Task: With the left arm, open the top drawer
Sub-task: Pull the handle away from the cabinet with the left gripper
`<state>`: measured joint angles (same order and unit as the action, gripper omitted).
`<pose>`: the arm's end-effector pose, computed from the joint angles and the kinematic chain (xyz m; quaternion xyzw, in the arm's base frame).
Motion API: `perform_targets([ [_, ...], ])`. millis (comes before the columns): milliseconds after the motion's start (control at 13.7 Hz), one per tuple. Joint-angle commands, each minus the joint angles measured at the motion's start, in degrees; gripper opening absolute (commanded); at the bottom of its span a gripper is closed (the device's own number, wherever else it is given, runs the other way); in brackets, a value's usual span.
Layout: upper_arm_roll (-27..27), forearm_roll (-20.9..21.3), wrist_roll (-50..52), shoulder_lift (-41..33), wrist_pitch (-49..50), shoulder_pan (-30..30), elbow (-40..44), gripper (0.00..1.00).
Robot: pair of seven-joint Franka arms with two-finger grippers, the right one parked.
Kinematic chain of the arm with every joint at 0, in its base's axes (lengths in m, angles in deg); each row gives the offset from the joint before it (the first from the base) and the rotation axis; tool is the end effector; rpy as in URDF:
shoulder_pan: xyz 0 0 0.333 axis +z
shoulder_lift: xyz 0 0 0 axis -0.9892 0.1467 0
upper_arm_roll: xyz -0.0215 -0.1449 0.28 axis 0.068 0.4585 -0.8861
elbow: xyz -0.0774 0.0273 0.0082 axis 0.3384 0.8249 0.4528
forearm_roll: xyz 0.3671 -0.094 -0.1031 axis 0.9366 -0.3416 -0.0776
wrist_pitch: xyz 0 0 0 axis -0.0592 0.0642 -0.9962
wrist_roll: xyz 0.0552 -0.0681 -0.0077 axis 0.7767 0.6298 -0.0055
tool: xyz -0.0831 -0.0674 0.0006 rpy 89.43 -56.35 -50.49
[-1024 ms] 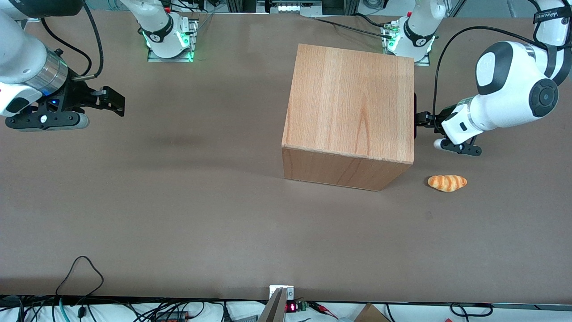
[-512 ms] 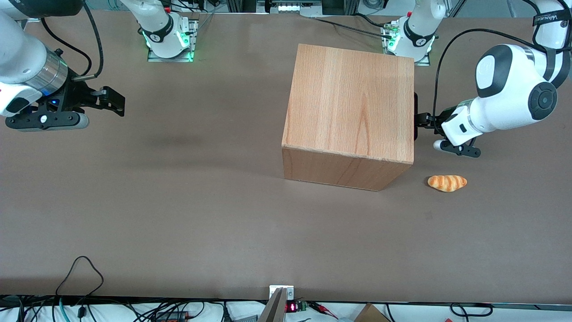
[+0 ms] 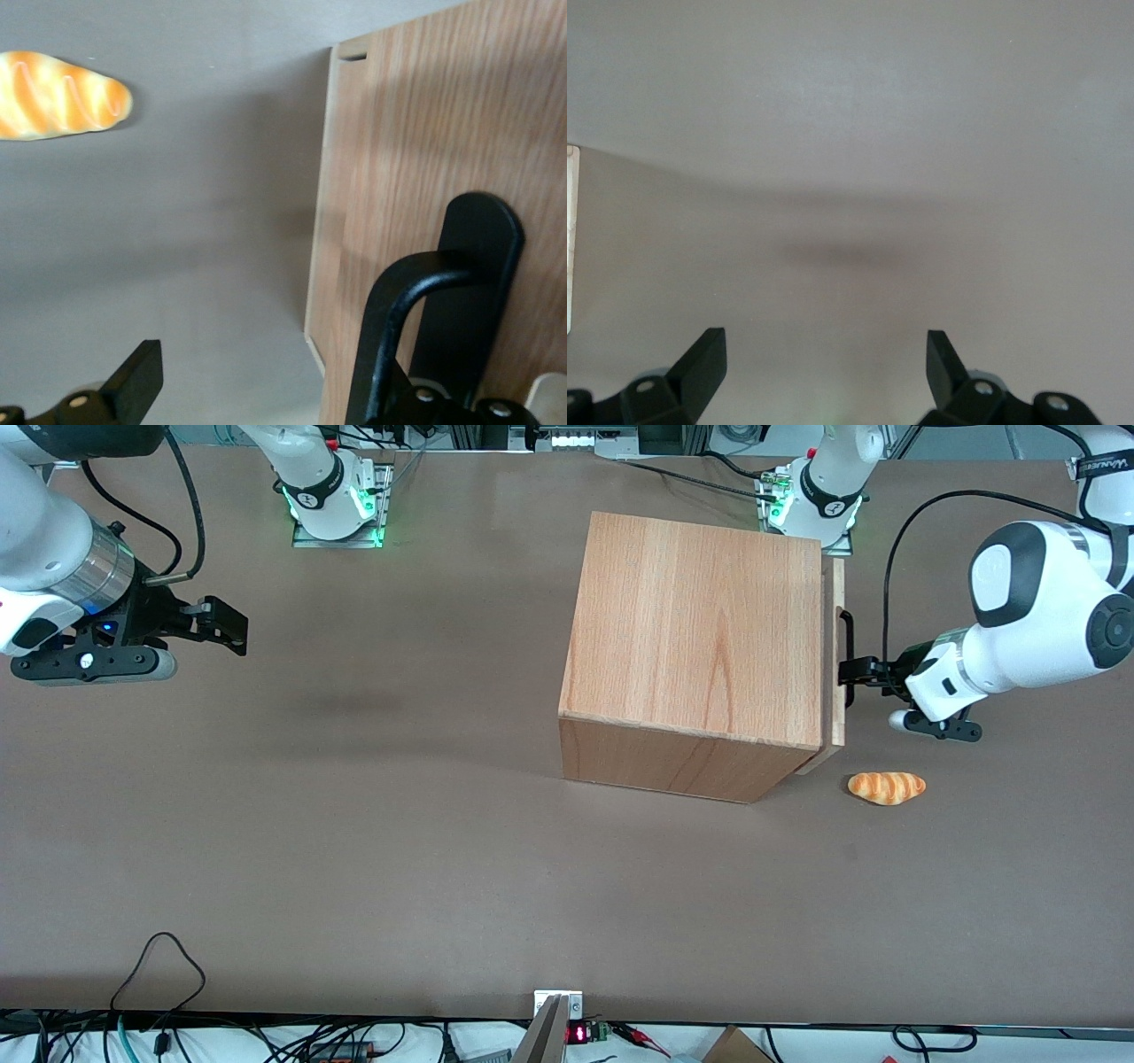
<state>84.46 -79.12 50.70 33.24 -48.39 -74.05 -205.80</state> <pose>0.5385 -0.0105 0.3767 0.9840 -0.0346 -0.1198 0.1272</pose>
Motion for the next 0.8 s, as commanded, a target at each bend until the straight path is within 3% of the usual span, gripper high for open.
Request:
perform_targets([
  [0, 0.1, 3.5, -1.5, 0.3, -1.1, 2.8, -0.4, 1.0],
  [732, -0.3, 8.6, -1.5, 0.0, -1.2, 11.5, 0.5, 1.0],
])
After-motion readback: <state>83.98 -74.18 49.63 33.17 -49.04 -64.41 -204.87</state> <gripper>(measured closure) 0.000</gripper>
